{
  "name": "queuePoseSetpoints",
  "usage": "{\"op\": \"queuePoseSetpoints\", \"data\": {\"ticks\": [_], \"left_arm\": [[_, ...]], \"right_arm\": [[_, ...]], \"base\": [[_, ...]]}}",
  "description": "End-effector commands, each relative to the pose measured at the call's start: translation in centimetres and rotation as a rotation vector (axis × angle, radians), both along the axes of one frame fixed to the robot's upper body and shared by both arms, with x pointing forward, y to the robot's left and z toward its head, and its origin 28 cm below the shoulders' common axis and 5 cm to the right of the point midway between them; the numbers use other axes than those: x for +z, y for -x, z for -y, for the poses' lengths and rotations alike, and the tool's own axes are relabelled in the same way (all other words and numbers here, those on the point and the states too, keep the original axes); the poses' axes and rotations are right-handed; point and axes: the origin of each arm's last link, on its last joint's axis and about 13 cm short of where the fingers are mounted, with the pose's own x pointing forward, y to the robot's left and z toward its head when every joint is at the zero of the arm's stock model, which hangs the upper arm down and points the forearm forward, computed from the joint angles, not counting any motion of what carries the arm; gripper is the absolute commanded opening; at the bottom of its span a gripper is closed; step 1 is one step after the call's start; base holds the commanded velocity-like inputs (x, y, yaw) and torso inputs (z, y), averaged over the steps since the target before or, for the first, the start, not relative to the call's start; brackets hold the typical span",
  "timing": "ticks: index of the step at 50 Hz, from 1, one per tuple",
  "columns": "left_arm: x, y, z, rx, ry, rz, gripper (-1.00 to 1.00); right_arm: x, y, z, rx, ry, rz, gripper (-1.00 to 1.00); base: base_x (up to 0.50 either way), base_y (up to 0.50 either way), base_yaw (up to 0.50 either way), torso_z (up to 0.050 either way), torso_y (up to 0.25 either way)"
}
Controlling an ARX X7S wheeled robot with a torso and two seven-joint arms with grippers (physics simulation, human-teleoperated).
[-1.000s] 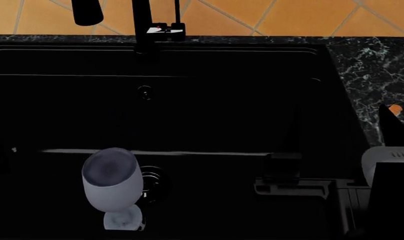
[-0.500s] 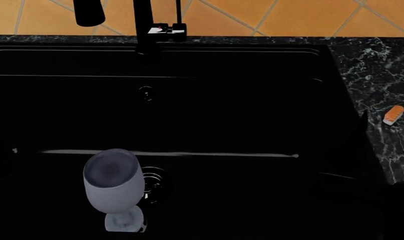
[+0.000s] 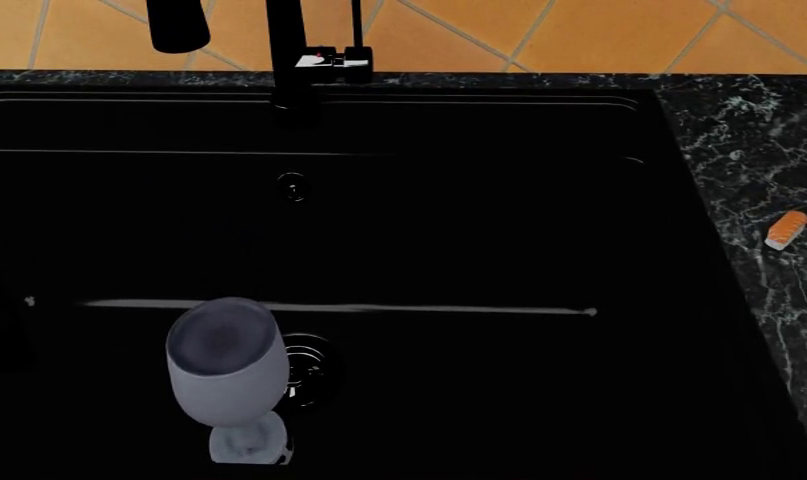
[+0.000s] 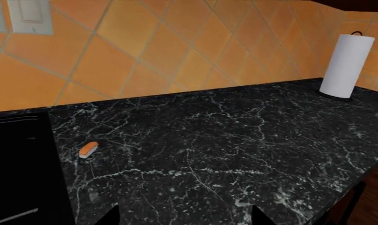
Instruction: Pick the apricot from the counter and place it in the sink
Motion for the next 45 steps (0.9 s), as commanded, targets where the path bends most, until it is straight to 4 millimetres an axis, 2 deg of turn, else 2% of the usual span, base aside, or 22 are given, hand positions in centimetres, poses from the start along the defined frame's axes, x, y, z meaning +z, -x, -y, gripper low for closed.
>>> {"op": "queuePoseSetpoints", "data": {"ticks": [1,9,14,26,31,45], "left_arm": [[-0.7,-0.1,-0.1,0.005,0.001,-0.019,1.0],[-1.1,-0.1,-0.1,0.004,0.005,-0.029,1.0],[-1.4,-0.4,-0.1,0.002,0.002,-0.037,1.0],[-1.1,-0.3,0.1,-0.003,-0.003,-0.035,1.0],[-1.0,-0.1,0.1,-0.003,0.0,-0.035,1.0],[-1.3,-0.2,0.0,-0.007,0.003,-0.035,1.0]], "right_arm": [[1.6,1.9,0.5,-0.066,0.004,-0.083,1.0],[1.4,1.9,0.3,-0.043,-0.007,-0.116,1.0],[0.0,1.7,0.1,-0.011,-0.073,-0.129,1.0],[-1.8,1.7,0.4,-0.005,-0.163,-0.144,1.0],[-2.1,0.9,0.6,0.009,-0.175,-0.151,1.0],[-2.7,-3.2,1.8,0.044,-0.181,-0.179,1.0]], "base": [[0.0,0.0,0.0,0.0,0.0],[0.0,0.0,0.0,0.0,0.0],[0.0,0.0,0.0,0.0,0.0],[0.0,0.0,0.0,0.0,0.0],[0.0,0.0,0.0,0.0,0.0],[0.0,0.0,0.0,0.0,0.0]]}}
